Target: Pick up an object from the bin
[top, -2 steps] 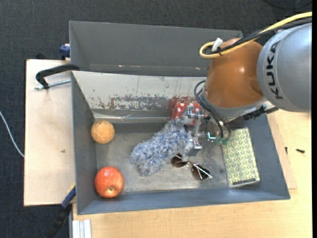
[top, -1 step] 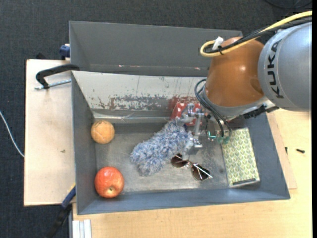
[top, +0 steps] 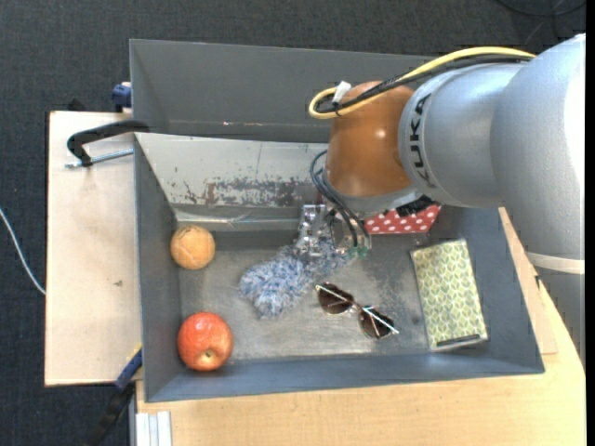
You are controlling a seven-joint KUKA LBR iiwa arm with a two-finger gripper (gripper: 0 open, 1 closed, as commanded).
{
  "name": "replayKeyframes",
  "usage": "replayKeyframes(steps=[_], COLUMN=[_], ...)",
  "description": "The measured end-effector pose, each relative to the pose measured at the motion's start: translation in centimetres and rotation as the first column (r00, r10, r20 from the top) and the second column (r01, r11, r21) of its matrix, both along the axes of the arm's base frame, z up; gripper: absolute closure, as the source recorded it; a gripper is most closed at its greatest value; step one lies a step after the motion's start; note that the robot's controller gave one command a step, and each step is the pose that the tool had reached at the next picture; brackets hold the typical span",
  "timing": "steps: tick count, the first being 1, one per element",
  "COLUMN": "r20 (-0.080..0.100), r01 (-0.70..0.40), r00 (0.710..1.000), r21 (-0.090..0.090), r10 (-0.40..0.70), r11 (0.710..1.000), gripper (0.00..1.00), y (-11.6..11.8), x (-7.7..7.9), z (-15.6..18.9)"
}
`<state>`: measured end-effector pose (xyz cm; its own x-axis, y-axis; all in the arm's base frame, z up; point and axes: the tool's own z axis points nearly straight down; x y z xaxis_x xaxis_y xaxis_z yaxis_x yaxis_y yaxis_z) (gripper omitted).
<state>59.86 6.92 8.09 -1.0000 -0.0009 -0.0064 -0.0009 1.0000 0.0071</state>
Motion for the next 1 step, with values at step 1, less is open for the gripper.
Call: replayKeyframes(steps=[1], r20=[0.0], r01=[0.001], r00=[1.0], r21=[0.0], r10=[-0.001], r11=[1.0], gripper=[1.0], y=[0.0], x=[0.0], z=[0.0])
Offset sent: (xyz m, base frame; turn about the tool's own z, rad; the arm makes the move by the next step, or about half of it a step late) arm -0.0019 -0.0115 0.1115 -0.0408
